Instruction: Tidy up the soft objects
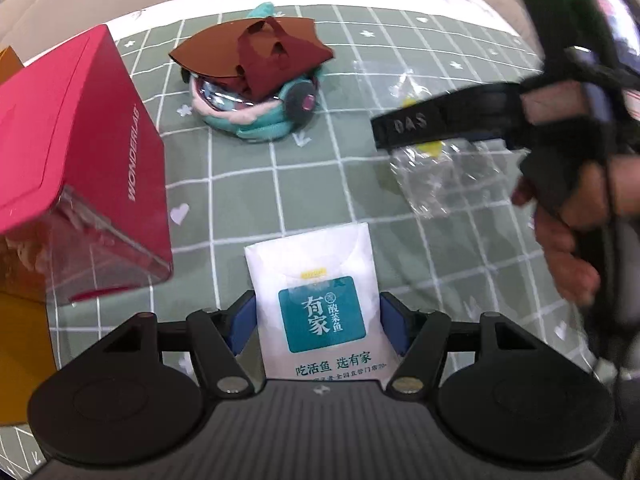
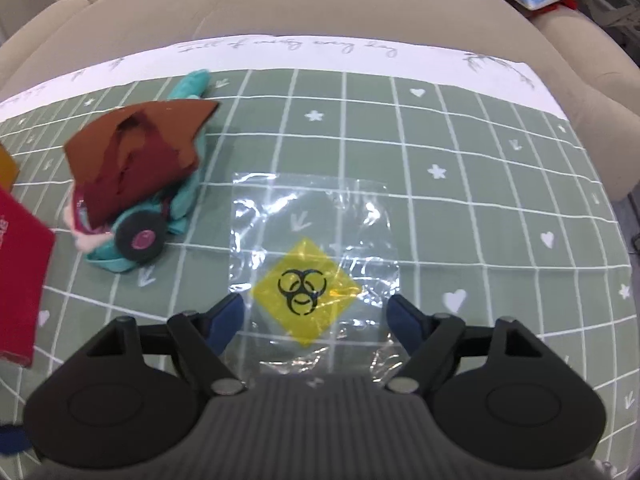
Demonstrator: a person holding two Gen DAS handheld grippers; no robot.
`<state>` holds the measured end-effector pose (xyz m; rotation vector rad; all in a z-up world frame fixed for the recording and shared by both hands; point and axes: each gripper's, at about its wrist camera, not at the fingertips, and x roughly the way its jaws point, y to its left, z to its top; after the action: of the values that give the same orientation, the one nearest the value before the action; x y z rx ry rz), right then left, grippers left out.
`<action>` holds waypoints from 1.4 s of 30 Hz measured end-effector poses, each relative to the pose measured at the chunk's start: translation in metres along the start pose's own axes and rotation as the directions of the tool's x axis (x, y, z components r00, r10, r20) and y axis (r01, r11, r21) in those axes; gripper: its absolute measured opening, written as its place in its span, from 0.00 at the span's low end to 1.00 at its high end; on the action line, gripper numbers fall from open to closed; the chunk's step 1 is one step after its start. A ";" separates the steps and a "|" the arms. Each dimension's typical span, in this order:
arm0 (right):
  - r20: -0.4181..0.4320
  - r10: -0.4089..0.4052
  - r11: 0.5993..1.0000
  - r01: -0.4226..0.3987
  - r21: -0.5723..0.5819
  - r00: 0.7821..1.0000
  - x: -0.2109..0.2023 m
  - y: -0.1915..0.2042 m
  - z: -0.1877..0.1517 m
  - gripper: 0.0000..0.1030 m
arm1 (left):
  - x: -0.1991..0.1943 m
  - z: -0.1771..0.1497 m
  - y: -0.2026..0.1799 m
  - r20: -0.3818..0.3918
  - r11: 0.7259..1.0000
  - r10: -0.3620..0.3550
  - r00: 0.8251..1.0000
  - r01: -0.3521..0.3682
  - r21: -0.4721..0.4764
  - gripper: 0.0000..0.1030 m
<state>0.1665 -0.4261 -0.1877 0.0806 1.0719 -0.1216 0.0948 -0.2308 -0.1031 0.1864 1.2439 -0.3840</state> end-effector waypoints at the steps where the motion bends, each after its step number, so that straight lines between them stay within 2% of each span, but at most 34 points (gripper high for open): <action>1: 0.005 0.000 1.000 0.000 0.001 1.000 -0.001 -0.001 -0.001 0.69 | -0.004 -0.003 -0.001 0.004 1.000 -0.010 1.000 0.010 0.005 0.72; 2: 0.009 0.000 1.000 0.000 -0.002 1.000 -0.001 -0.001 0.001 0.65 | -0.007 -0.005 -0.002 0.007 1.000 -0.016 1.000 0.016 0.007 0.72; 4: 0.013 -0.005 1.000 0.005 0.002 1.000 -0.004 -0.001 0.000 0.46 | -0.011 -0.007 -0.005 0.014 0.999 -0.031 0.999 0.031 0.009 0.72; 5: 0.014 -0.010 1.000 0.010 0.005 1.000 -0.005 -0.001 0.000 0.40 | -0.014 -0.007 -0.006 0.016 0.999 -0.036 0.999 0.036 0.011 0.72; 7: 0.013 -0.021 1.000 0.021 -0.001 1.000 -0.007 0.000 0.000 0.13 | -0.014 -0.004 -0.007 0.026 0.999 -0.038 0.999 0.037 0.015 0.72; 9: 0.008 -0.041 0.999 0.041 -0.008 0.999 -0.008 -0.001 -0.001 0.00 | -0.019 -0.004 -0.007 0.035 0.999 -0.031 0.999 0.031 0.016 0.72; 13: 0.003 -0.025 1.000 0.025 0.012 1.000 -0.011 -0.006 -0.003 0.00 | -0.021 -0.001 -0.002 0.042 1.000 -0.021 0.999 0.021 -0.012 0.72; 16: -0.006 0.013 0.997 -0.012 0.072 1.000 -0.012 -0.016 -0.003 0.00 | -0.023 -0.001 0.001 0.051 1.000 -0.016 0.999 0.017 -0.021 0.72; 25: 0.045 0.100 0.976 -0.107 0.189 0.994 -0.029 -0.036 -0.002 0.00 | -0.027 -0.001 0.003 0.060 0.998 -0.043 0.997 0.046 -0.048 0.72; 29: 0.014 0.098 0.983 -0.099 0.154 0.995 -0.026 -0.032 -0.003 0.00 | -0.029 0.002 0.002 0.067 0.998 -0.051 0.996 0.054 -0.037 0.72; 30: 0.014 0.069 0.988 -0.070 0.138 0.998 -0.026 -0.030 -0.005 0.01 | -0.030 0.001 0.002 0.068 0.998 -0.053 0.996 0.055 -0.032 0.72; 32: 0.009 0.008 0.994 -0.009 0.106 1.000 -0.024 -0.026 -0.008 0.15 | -0.029 0.000 0.004 0.058 0.998 -0.059 0.997 0.061 -0.034 0.72; 33: 0.003 0.005 0.994 -0.006 0.109 1.000 -0.024 -0.028 -0.010 0.45 | -0.028 -0.001 0.005 0.051 0.997 -0.067 0.996 0.069 -0.035 0.72; 34: -0.001 0.021 0.992 -0.021 0.126 1.000 -0.024 -0.031 -0.011 0.60 | -0.028 -0.002 0.005 0.043 0.996 -0.080 0.996 0.082 -0.034 0.72; 36: 0.006 0.104 0.981 -0.104 0.167 0.995 -0.025 -0.036 -0.013 0.62 | -0.030 -0.004 0.006 0.038 0.994 -0.104 0.994 0.106 -0.032 0.72; 37: 0.006 0.150 0.972 -0.148 0.183 0.989 -0.023 -0.037 -0.012 0.72 | -0.032 -0.005 0.007 0.041 0.992 -0.118 0.992 0.120 -0.029 0.72; 38: 0.005 0.169 0.968 -0.167 0.186 0.986 -0.021 -0.036 -0.010 0.77 | -0.035 -0.007 0.008 0.044 0.991 -0.129 0.991 0.131 -0.025 0.72; 39: -0.002 0.152 0.973 -0.150 0.174 0.988 -0.018 -0.033 -0.007 0.81 | -0.038 -0.009 0.009 0.047 0.990 -0.139 0.989 0.140 -0.019 0.72; 41: -0.048 0.099 0.982 -0.090 0.168 0.994 -0.006 -0.029 -0.003 0.81 | -0.043 -0.013 0.012 0.052 0.989 -0.149 0.988 0.149 -0.006 0.72; 42: -0.051 0.096 0.982 -0.086 0.169 0.994 -0.002 -0.028 -0.001 0.87 | -0.045 -0.015 0.014 0.054 0.988 -0.154 0.987 0.154 0.000 0.72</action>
<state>0.1610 -0.4539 -0.1866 0.2854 1.1136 -0.1263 0.0748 -0.2041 -0.0667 0.0756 1.2096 -0.5164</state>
